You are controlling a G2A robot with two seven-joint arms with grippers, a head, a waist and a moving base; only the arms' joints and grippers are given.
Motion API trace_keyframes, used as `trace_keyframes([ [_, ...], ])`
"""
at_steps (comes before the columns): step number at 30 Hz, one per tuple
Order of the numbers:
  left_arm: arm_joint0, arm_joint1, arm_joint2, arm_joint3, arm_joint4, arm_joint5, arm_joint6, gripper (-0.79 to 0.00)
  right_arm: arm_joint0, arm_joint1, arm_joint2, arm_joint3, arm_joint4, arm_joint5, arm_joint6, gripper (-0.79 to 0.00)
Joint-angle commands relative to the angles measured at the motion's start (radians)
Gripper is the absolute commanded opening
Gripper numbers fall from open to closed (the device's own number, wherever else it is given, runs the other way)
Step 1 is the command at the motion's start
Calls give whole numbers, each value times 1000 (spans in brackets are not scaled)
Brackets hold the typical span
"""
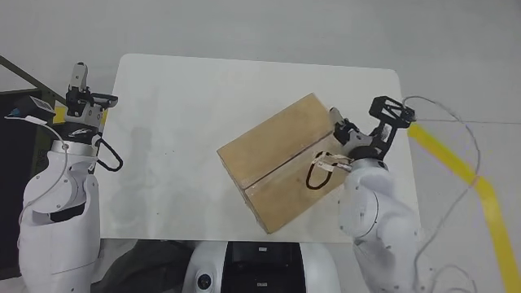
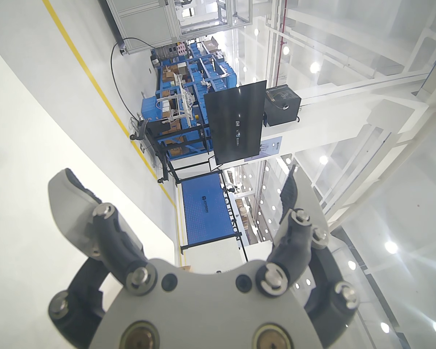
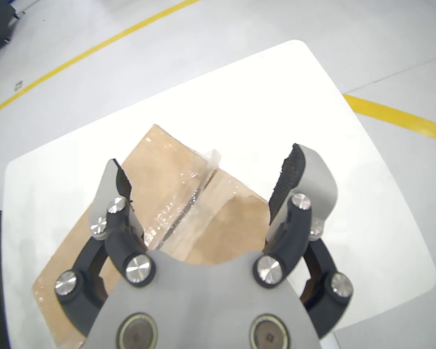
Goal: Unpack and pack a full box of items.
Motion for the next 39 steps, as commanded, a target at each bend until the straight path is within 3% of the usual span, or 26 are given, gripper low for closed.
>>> trace_keyframes([
  [1, 0, 0, 0, 0, 0, 0, 0, 0, 1, -3, 8, -6, 89, -33, -47, -760],
  [6, 0, 0, 0, 0, 0, 0, 0, 0, 4, -10, 37, -11, 342, -182, -132, -785],
  [9, 0, 0, 0, 0, 0, 0, 0, 0, 16, -11, 89, 21, 601, -366, -145, -785],
  [18, 0, 0, 0, 0, 0, 0, 0, 0, 118, 5, 125, 165, 736, -597, 1, -785],
  [31, 0, 0, 0, 0, 0, 0, 0, 0, 190, 33, 105, 210, 873, -565, 456, -785],
  [39, 0, 0, 0, 0, 0, 0, 0, 0, 230, 44, 51, 232, 900, -571, 551, -785],
])
